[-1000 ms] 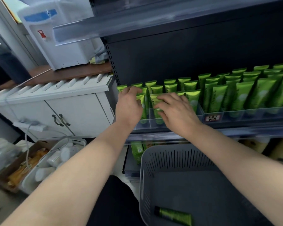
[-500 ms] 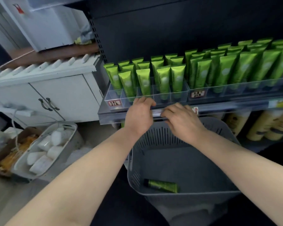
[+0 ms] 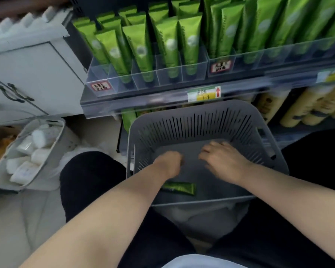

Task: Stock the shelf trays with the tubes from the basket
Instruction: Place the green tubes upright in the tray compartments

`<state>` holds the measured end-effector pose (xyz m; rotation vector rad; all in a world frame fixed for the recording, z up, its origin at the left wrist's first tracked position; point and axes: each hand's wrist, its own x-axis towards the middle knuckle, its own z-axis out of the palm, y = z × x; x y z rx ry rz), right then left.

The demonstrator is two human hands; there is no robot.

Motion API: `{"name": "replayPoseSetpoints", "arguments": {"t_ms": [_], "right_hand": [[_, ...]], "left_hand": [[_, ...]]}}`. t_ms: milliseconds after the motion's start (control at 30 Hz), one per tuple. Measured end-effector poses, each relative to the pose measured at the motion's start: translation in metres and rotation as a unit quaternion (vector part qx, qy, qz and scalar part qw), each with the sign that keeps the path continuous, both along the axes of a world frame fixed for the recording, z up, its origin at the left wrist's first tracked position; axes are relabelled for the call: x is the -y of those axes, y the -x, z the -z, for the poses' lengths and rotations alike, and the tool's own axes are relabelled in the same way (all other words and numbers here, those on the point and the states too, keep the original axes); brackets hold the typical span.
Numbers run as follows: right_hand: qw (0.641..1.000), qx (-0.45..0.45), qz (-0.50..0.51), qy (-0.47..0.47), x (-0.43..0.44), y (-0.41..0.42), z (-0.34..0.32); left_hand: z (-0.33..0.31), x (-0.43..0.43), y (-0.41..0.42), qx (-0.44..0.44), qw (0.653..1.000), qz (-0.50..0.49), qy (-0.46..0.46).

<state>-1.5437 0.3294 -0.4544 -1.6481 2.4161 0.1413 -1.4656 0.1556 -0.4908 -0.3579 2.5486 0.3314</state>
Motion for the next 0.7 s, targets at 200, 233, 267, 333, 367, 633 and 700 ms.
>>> {"name": "replayPoseSetpoints", "arguments": {"t_ms": [200, 233, 267, 333, 367, 633, 700], "right_hand": [[0.998, 0.064, 0.011, -0.005, 0.01, -0.002, 0.009], [0.997, 0.068, 0.015, -0.014, 0.011, 0.0, 0.008], [0.997, 0.073, 0.019, -0.022, 0.011, 0.003, 0.008], [0.996, 0.081, 0.026, -0.019, 0.013, 0.01, 0.005], [0.996, 0.085, 0.03, -0.012, 0.014, 0.013, 0.004], [0.994, 0.101, 0.038, 0.012, 0.016, 0.022, -0.004], [0.994, 0.102, 0.037, 0.01, 0.016, 0.022, -0.005]], "left_hand": [[0.029, -0.013, -0.005, 0.106, 0.994, 0.036, -0.006], [0.031, -0.014, -0.004, 0.118, 0.992, 0.054, 0.003], [0.032, -0.016, -0.004, 0.128, 0.989, 0.071, 0.013], [0.039, -0.018, -0.002, 0.139, 0.985, 0.097, 0.035], [0.042, -0.02, -0.002, 0.144, 0.982, 0.11, 0.047], [0.059, -0.026, 0.006, 0.115, 0.948, 0.265, 0.13], [0.063, -0.024, 0.006, 0.109, 0.947, 0.273, 0.131]]}}
